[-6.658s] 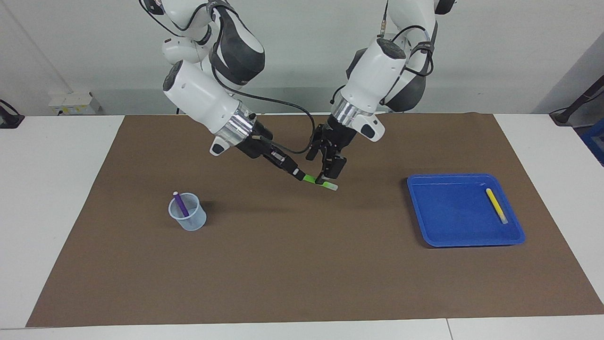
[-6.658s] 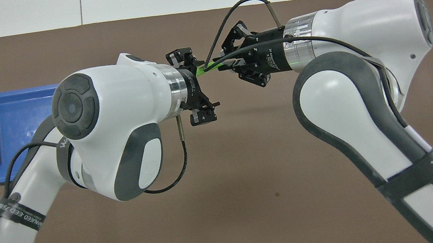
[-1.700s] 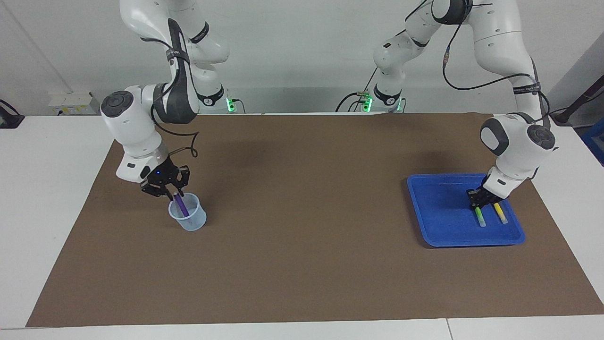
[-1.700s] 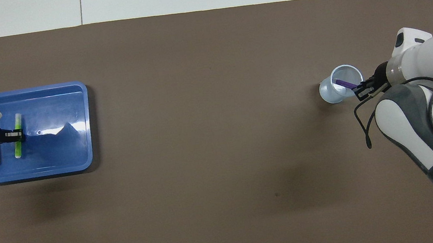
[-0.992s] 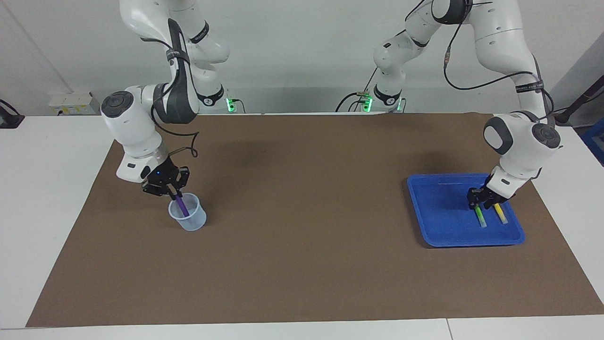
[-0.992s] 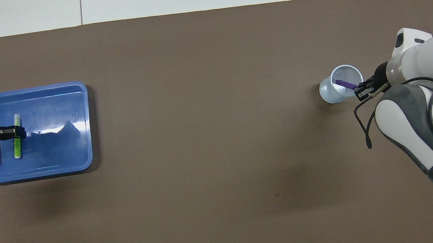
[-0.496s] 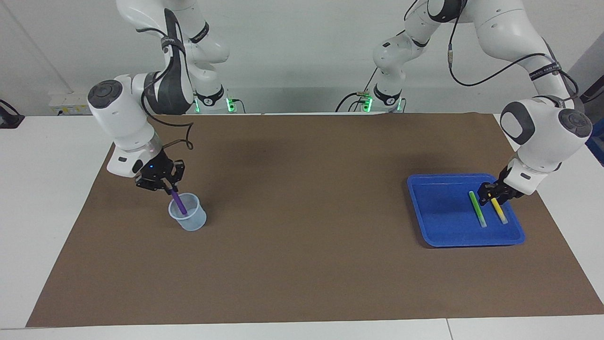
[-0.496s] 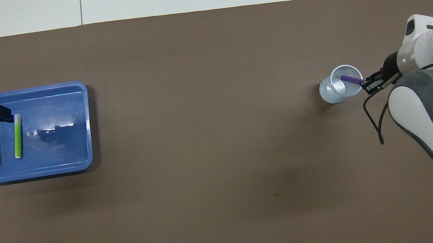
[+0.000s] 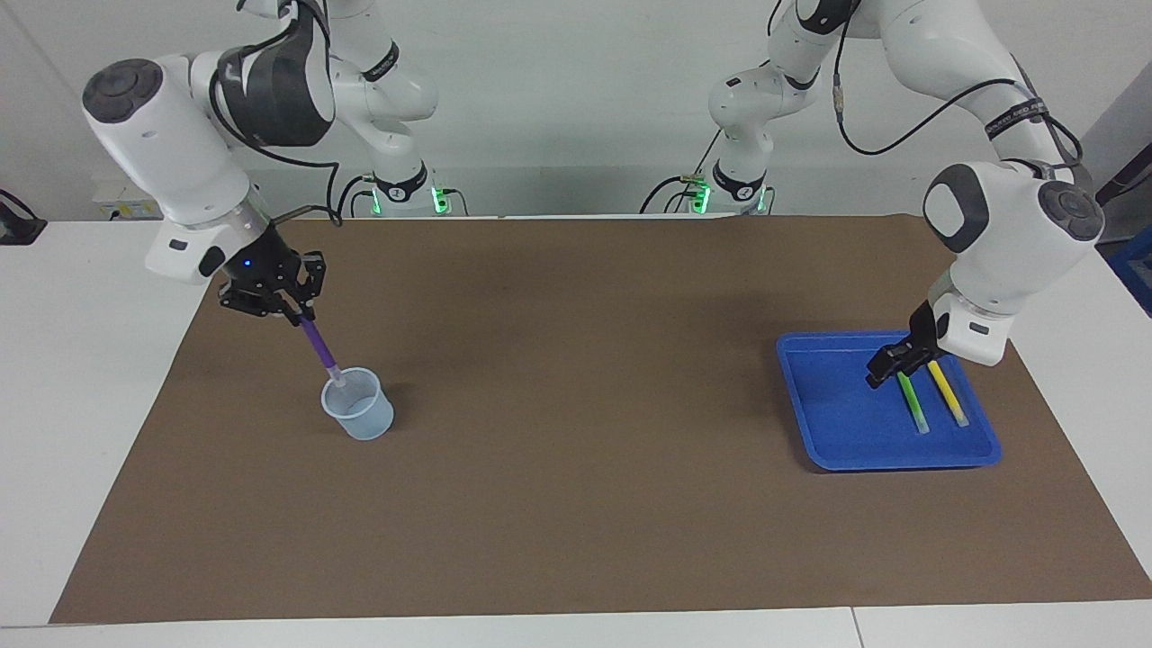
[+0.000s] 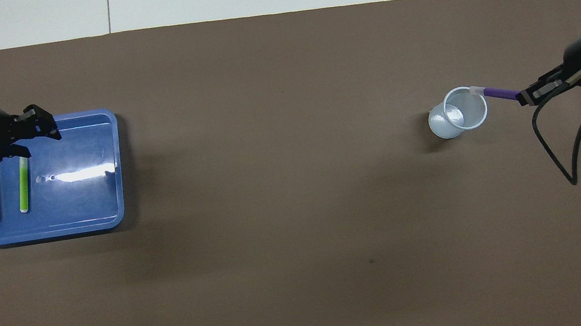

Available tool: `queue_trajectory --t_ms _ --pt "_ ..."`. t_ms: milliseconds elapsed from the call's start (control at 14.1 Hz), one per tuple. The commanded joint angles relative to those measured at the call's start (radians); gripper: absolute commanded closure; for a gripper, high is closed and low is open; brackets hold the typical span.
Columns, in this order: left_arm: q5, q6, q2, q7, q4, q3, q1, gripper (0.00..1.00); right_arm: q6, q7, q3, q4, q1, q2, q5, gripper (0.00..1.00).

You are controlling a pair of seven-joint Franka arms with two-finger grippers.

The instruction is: Right arm passes pens to left for tray arrangement

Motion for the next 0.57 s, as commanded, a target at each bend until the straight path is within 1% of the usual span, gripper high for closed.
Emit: queue_trajectory --t_ms 0,71,283,354,496 --pt "-0.081 -0.029 -0.023 -0.234 -0.001 0.016 -0.078 0.25 -0.007 0.191 0.009 0.028 -0.003 0.021 0.159 0.86" --pt "-0.095 -0.029 -0.031 -0.307 -0.002 0.015 -0.095 0.24 0.023 0.270 0.012 0.028 0.008 0.028 0.191 0.87" --pt "-0.134 -0.046 -0.043 -0.465 -0.008 0.004 -0.156 0.22 0.130 0.472 0.014 0.005 0.100 0.044 0.305 0.87" --pt "-0.160 -0.038 -0.043 -0.534 -0.008 -0.005 -0.170 0.21 0.184 0.552 0.014 -0.015 0.138 0.045 0.347 0.87" --pt "-0.258 -0.012 -0.043 -0.686 0.002 -0.039 -0.175 0.21 0.275 0.669 0.014 -0.031 0.190 0.062 0.444 0.87"
